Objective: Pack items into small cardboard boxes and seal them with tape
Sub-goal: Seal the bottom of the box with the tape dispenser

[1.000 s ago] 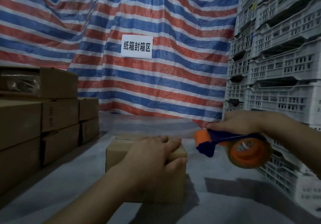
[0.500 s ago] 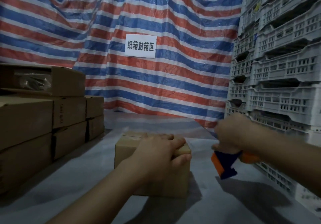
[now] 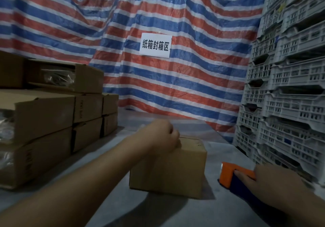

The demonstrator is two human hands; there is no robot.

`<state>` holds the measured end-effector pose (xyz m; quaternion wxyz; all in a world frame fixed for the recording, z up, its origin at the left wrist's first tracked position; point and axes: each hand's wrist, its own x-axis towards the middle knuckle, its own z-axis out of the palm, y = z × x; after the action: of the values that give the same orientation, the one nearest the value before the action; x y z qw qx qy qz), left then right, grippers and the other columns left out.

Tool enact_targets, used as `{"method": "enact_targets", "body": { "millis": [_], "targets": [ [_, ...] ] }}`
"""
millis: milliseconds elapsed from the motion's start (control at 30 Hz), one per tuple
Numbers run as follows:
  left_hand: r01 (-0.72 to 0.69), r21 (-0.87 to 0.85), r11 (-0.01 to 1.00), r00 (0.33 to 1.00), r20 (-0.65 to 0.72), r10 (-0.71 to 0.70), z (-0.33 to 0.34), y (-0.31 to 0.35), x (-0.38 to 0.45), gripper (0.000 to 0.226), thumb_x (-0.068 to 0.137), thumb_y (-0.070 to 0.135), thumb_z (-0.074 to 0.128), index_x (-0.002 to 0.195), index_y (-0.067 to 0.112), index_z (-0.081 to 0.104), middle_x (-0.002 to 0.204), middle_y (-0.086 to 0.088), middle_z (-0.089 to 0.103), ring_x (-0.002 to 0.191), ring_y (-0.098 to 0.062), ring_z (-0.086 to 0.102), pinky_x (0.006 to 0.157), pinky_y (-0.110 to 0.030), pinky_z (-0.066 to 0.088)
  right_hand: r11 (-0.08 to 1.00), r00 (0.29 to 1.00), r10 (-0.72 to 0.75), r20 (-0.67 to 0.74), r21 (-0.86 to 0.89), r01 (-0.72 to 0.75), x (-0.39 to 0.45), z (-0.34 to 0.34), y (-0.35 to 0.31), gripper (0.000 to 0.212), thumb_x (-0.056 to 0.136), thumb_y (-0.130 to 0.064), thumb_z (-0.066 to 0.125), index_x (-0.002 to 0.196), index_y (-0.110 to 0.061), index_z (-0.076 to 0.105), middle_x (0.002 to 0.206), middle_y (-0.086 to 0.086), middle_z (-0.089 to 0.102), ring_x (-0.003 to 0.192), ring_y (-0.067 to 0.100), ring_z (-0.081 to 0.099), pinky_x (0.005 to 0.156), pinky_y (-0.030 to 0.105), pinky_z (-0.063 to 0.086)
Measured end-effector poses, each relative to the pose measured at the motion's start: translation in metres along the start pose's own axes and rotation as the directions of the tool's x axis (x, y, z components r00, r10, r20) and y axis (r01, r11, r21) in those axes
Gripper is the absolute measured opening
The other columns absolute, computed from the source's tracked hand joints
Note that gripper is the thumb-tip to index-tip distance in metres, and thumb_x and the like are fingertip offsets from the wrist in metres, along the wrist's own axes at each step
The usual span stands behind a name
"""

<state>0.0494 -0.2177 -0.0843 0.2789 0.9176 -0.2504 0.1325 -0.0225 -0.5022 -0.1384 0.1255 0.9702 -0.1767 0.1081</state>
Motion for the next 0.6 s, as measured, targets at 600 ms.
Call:
{"method": "enact_targets", "body": {
  "millis": [600],
  "targets": [
    [-0.145,0.396,0.907,0.989,0.089,0.119,0.005,-0.027,-0.021,0.057,0.101,0.055,0.020,0.142,0.026,0.047,0.143,0.000,0.054,0.128,-0.019,0.050,0.108,-0.043,0.039,0.708,0.896,-0.378,-0.233,0.551,0.442,-0.014,-0.057,-0.131,0.053,0.100,-0.061,0.025,0.136,-0.037,0.056,0.139,-0.010,0.058,0.123,0.009,0.051,0.108,0.037,0.042]
  ]
}}
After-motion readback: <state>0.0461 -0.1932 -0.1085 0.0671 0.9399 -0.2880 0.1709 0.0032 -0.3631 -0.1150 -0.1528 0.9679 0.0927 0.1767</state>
